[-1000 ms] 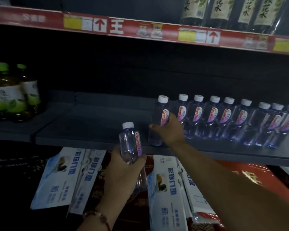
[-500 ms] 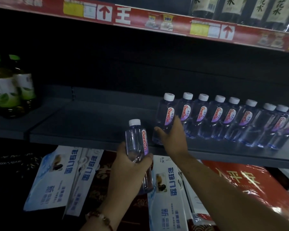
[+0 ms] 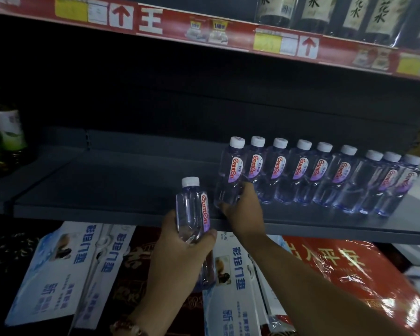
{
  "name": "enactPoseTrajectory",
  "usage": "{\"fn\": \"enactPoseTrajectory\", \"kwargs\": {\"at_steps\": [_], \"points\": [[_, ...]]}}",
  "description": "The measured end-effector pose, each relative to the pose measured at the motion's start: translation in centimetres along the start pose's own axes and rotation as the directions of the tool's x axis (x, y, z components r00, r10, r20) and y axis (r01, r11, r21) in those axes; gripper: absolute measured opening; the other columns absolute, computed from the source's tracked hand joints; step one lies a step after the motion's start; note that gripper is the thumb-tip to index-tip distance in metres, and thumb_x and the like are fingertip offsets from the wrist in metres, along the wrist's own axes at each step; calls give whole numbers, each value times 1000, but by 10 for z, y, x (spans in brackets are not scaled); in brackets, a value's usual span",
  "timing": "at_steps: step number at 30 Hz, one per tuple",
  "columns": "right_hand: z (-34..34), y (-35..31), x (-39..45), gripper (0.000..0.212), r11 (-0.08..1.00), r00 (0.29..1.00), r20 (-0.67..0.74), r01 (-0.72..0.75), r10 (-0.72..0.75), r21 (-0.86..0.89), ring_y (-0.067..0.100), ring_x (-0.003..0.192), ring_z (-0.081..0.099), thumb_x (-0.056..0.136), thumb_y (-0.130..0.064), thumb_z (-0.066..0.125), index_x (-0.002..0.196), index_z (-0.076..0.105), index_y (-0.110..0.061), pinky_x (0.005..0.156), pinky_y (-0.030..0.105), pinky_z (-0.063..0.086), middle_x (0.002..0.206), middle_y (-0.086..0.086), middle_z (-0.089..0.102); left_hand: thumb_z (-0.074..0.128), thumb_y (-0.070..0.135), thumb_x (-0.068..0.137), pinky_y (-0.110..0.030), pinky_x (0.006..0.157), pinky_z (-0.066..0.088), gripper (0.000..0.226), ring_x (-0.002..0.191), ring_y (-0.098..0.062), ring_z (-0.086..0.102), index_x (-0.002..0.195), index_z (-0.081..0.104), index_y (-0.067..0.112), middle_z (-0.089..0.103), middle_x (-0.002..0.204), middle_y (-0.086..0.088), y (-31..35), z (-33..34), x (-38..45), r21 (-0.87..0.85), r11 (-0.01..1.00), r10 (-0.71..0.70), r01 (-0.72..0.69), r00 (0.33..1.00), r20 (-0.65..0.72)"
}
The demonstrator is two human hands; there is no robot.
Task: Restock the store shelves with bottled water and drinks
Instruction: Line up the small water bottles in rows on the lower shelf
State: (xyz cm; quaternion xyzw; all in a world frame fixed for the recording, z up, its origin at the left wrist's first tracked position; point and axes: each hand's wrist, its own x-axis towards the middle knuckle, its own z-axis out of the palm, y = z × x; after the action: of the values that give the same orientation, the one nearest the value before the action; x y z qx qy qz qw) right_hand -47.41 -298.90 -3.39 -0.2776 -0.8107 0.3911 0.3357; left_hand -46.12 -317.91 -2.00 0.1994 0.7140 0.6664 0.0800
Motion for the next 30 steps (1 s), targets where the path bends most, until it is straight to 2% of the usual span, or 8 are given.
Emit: {"fn": "enactPoseTrajectory", "kwargs": {"at_steps": [4, 7, 12, 18, 23, 26, 28, 30], "points": [[7, 0, 5, 52, 992, 998, -69, -3, -6, -124, 21, 114, 58, 82, -19, 81, 120, 45, -14, 97, 31, 50, 126, 5, 50, 78, 32, 80, -20, 62, 45, 38, 76, 11, 63, 104, 51, 42, 63, 90, 35, -1, 3, 0, 12, 1000, 7, -7, 1000, 4], [12, -1, 7, 52, 985, 994, -109, 5, -24, -172, 25, 114, 58, 82, -18, 81, 117, 44, -11, 97, 35, 52, 125, 9, 50, 79, 33, 79, -15, 60, 44, 39, 76, 11, 64, 103, 50, 44, 67, 88, 25, -3, 5, 1, 26, 1000, 6, -6, 1000, 0], [21, 1, 10, 52, 982, 983, -182, -8, -27, -188, 27, 109, 59, 79, -19, 82, 113, 43, -12, 93, 45, 54, 119, 8, 52, 79, 33, 79, -6, 55, 41, 41, 78, 14, 63, 102, 48, 47, 68, 89, 18, -4, 8, 2, 61, 998, -1, 1, 1000, 12], [28, 6, 15, 50, 985, 979, -203, -18, -17, -172, 26, 107, 58, 79, -21, 82, 111, 44, -14, 91, 47, 54, 115, 7, 54, 80, 30, 80, 2, 55, 40, 45, 79, 19, 60, 105, 47, 47, 67, 87, 21, -6, 9, 4, 53, 999, 7, -8, 1000, 24], [21, 6, 17, 49, 985, 989, -149, -13, -13, -172, 27, 109, 59, 82, -21, 80, 113, 43, -12, 94, 46, 53, 118, 9, 54, 81, 31, 78, -2, 57, 43, 43, 80, 15, 62, 103, 49, 45, 64, 91, 34, -10, 12, 6, 55, 998, 20, -21, 1000, 8], [9, 0, 6, 42, 1000, 997, -80, -13, 13, -1, 20, 106, 60, 87, -24, 75, 113, 44, -16, 91, 40, 54, 116, 4, 56, 82, 32, 76, -7, 60, 43, 45, 80, 13, 63, 103, 48, 46, 68, 89, 25, -10, 17, 7, 42, 999, 22, -21, 1000, -10], [-3, -9, -10, 31, 993, 1000, -17, 4, -2, 114, 12, 97, 61, 91, -28, 70, 111, 48, -19, 82, 30, 53, 109, 0, 59, 82, 31, 76, -13, 64, 45, 46, 79, 11, 64, 103, 48, 45, 68, 89, 25, -10, 18, 7, 36, 999, 26, -25, 1000, -13], [-21, -15, -34, 18, 990, 994, 107, -24, 9, 140, 10, 90, 62, 96, -36, 62, 104, 55, -22, 76, 28, 50, 100, -1, 63, 83, 30, 76, -18, 66, 47, 46, 78, 8, 66, 106, 49, 43, 69, 89, 25, -11, 22, 7, 35, 999, 29, -29, 999, -14]]}}
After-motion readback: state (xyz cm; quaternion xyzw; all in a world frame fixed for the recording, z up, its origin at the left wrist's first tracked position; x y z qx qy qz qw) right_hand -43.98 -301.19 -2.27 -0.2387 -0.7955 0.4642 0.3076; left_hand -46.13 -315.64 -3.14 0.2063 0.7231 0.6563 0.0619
